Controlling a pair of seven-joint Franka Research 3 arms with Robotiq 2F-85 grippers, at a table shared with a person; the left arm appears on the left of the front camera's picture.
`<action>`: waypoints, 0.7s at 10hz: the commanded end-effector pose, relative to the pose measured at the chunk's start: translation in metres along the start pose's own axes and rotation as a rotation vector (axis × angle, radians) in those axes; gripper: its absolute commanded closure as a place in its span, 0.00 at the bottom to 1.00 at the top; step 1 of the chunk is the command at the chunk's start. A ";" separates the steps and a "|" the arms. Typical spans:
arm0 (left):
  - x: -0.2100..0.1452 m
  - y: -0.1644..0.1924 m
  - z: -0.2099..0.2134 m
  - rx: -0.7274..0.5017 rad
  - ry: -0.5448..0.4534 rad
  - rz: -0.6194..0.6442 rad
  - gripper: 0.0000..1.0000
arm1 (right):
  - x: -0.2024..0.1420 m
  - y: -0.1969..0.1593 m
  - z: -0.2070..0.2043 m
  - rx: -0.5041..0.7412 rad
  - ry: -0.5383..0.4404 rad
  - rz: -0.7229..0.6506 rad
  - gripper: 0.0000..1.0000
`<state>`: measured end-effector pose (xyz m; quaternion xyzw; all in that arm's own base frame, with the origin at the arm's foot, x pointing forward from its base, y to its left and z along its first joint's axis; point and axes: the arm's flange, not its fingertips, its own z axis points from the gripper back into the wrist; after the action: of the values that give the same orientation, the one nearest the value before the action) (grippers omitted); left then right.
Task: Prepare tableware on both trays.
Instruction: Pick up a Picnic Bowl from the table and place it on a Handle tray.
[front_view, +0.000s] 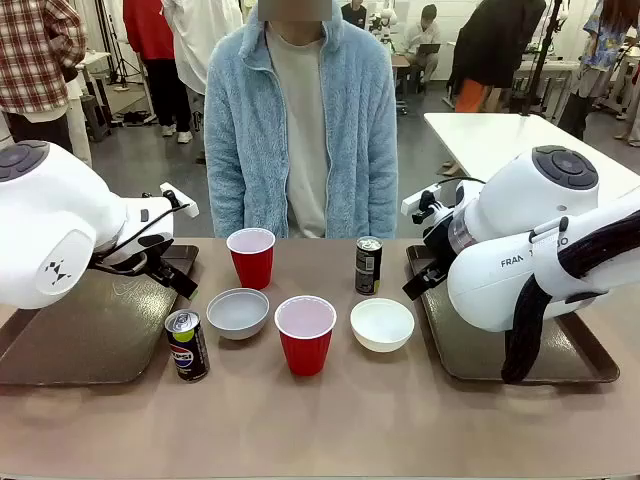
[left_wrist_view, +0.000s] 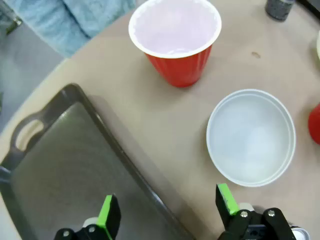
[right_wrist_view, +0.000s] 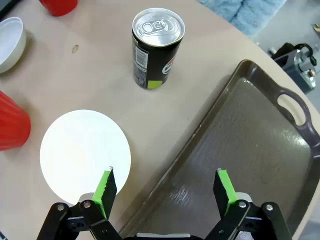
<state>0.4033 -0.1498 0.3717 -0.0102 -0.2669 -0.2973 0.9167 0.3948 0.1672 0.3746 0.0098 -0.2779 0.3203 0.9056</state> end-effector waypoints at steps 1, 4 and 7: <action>0.000 0.000 0.000 0.000 0.000 0.000 0.00 | 0.000 0.000 0.000 0.000 0.000 0.000 0.00; 0.000 0.000 0.000 0.000 0.000 0.000 0.00 | 0.000 0.000 0.000 0.000 0.000 0.000 0.00; 0.000 0.000 0.000 0.000 0.000 0.000 0.00 | 0.000 0.000 0.000 0.000 0.000 0.000 0.00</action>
<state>0.4032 -0.1500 0.3717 -0.0102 -0.2669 -0.2974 0.9166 0.3948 0.1673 0.3746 0.0096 -0.2779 0.3206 0.9055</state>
